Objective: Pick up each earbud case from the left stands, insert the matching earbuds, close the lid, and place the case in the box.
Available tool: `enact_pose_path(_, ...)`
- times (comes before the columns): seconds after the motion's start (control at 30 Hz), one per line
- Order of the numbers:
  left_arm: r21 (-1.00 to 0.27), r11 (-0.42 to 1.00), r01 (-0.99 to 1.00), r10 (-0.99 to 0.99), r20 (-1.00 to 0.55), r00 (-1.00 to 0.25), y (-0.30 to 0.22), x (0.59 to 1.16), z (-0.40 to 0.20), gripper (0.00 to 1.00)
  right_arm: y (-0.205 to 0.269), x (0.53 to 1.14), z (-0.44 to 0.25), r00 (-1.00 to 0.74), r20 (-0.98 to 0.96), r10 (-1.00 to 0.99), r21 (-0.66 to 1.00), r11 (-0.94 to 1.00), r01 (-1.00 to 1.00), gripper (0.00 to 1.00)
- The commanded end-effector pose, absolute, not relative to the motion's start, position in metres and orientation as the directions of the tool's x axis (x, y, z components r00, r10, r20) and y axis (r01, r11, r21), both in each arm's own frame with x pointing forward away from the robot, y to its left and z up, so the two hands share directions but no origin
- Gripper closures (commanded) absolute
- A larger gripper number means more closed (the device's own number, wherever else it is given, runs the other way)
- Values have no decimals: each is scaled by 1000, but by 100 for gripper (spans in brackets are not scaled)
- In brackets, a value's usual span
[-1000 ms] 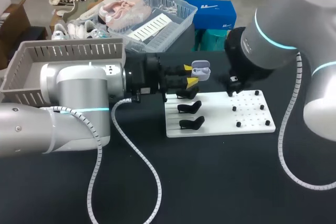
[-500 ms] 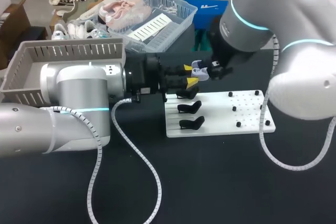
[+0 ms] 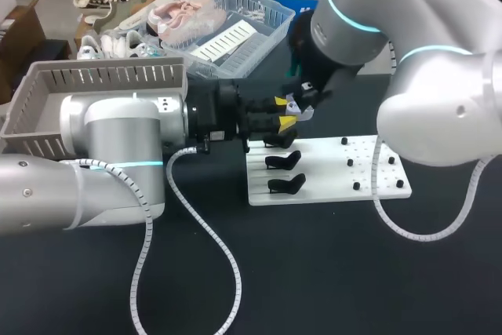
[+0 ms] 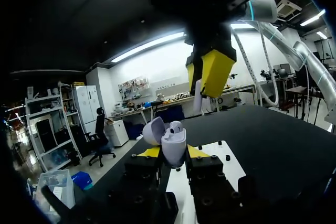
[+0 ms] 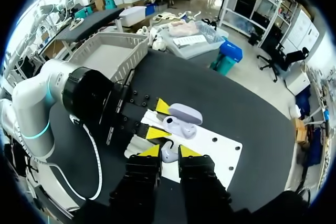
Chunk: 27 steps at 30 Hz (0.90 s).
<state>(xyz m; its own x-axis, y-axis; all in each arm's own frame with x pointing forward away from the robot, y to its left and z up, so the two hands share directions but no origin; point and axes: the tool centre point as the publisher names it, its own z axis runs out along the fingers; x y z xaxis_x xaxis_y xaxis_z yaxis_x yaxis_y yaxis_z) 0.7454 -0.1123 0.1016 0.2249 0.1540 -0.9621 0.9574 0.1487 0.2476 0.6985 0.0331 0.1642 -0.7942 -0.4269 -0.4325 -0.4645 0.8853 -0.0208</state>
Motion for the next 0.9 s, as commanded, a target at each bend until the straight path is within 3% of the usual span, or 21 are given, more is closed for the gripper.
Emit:
enact_pose_path(0.03,251,159,955,157,-961,226,-113,742,102,100,35,704,158,-781,-439,-445,-26,875,-484,100)
enact_pose_path(0.9,251,159,955,157,-961,226,-113,742,102,100,42,723,155,-751,-424,-507,-58,843,-536,100)
